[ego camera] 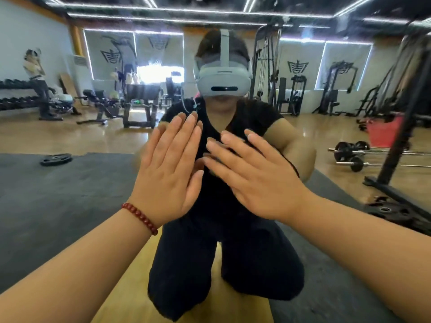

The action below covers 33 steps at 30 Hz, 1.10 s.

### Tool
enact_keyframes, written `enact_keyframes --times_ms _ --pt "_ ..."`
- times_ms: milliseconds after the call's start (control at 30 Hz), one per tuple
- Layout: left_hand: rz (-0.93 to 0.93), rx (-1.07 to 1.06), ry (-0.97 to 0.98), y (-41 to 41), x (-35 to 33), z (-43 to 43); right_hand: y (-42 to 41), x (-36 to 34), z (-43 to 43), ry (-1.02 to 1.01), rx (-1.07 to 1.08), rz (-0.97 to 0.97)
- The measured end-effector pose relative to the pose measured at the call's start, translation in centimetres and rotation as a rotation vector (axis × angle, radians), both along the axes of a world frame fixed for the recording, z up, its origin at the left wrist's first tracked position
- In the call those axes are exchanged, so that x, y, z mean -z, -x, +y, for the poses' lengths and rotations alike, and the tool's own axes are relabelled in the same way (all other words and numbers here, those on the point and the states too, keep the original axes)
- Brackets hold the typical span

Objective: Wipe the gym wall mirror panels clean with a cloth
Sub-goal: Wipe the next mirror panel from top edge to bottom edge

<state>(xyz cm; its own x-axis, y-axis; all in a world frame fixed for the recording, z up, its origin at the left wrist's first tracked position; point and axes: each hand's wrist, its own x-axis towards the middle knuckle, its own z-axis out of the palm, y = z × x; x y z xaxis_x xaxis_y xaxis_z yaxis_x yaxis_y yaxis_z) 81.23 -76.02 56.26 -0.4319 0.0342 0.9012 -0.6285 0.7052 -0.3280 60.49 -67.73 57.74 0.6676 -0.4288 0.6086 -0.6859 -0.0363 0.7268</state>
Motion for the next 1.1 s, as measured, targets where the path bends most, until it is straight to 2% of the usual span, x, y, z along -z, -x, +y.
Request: enact_keyframes --times_ms 67,133,267,400,467,533,667,767,833,967,1100 --pt "0.003 0.011 -0.031 0.6 -0.7 0.3 0.3 0.2 0.2 -0.137 0.004 0.149" --pt "0.035 0.019 -0.045 1.0 -1.6 0.5 0.0 -1.7 -0.2 -0.093 0.008 0.116" --pt "0.168 0.047 -0.082 1.5 -4.7 0.9 -3.0 -6.7 -1.6 0.203 -0.003 -0.375" --pt "0.256 0.075 -0.151 2.9 -6.8 1.7 -3.7 -7.5 -0.8 0.065 -0.340 -0.766" --pt "0.253 0.054 -0.181 3.9 -6.9 1.9 -2.5 -7.8 0.2 -0.032 -0.448 -0.847" --pt "0.272 0.023 -0.181 5.0 -6.7 2.0 -1.0 -8.3 0.8 -0.076 -0.400 -0.775" --pt "0.407 0.028 -0.125 6.8 -7.9 2.6 1.5 -10.1 1.6 0.128 -0.030 -0.586" --pt "0.321 0.188 -0.031 8.3 -9.1 3.4 2.8 -11.7 1.9 0.206 0.059 -0.524" --pt "0.257 0.180 -0.048 9.5 -8.9 4.1 3.3 -11.5 1.7 0.209 0.032 -0.510" --pt "0.240 -0.050 -0.135 11.4 -7.3 4.9 4.1 -10.7 1.5 0.234 -0.139 -0.565" --pt "0.201 -0.108 -0.012 10.5 -9.2 3.1 4.4 -10.9 1.8 0.176 -0.269 -0.637"
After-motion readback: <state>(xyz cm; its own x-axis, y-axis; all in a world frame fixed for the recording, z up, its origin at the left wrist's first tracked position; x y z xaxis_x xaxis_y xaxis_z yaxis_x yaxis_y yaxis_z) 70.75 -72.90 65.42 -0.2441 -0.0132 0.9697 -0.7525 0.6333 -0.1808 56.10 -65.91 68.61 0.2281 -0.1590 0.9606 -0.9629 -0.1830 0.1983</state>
